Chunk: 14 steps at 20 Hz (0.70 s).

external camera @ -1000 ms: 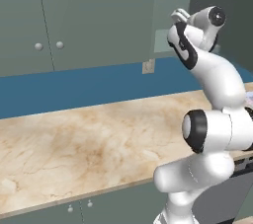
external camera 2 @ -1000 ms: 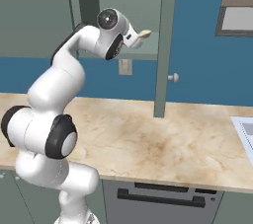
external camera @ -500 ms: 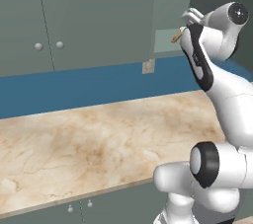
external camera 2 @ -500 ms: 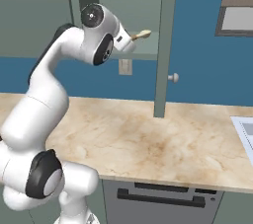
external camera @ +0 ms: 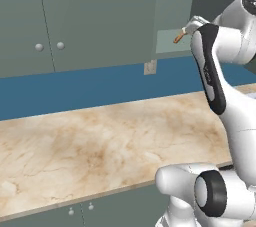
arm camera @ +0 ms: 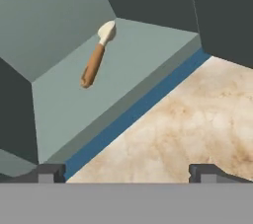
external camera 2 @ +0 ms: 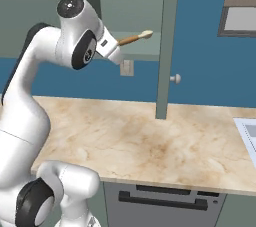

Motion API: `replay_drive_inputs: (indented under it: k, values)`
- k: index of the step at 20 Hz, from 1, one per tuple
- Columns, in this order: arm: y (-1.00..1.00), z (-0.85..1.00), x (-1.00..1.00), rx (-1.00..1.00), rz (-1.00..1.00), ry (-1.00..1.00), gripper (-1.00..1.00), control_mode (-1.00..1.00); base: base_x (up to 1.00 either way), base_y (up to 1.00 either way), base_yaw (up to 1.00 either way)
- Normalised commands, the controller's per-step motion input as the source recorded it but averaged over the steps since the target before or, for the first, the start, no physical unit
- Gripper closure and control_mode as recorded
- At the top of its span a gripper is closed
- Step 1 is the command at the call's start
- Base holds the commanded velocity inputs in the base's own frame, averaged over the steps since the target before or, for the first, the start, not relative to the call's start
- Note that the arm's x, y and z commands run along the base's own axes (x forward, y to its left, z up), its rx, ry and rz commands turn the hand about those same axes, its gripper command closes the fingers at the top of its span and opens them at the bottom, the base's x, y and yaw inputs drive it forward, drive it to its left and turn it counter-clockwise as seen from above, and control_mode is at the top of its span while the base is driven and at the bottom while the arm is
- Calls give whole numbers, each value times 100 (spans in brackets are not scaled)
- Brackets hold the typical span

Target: Organize the utensils by type. Pick up the wooden spoons from the counter and place them in the open cabinet. Then pick up the metallic utensils from the counter and place them in the open drawer.

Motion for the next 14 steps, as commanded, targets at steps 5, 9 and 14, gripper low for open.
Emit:
replay_drive_inputs:
  k: [5, 9, 14]
  values:
    - [36, -1, -65, -8, 9, 22, -100, -100, 0, 0, 0]
    - [13, -23, -68, -1, 18, 6, -100, -100, 0, 0, 0]
    - [16, -43, -67, -5, 21, 1, -100, -100, 0, 0, 0]
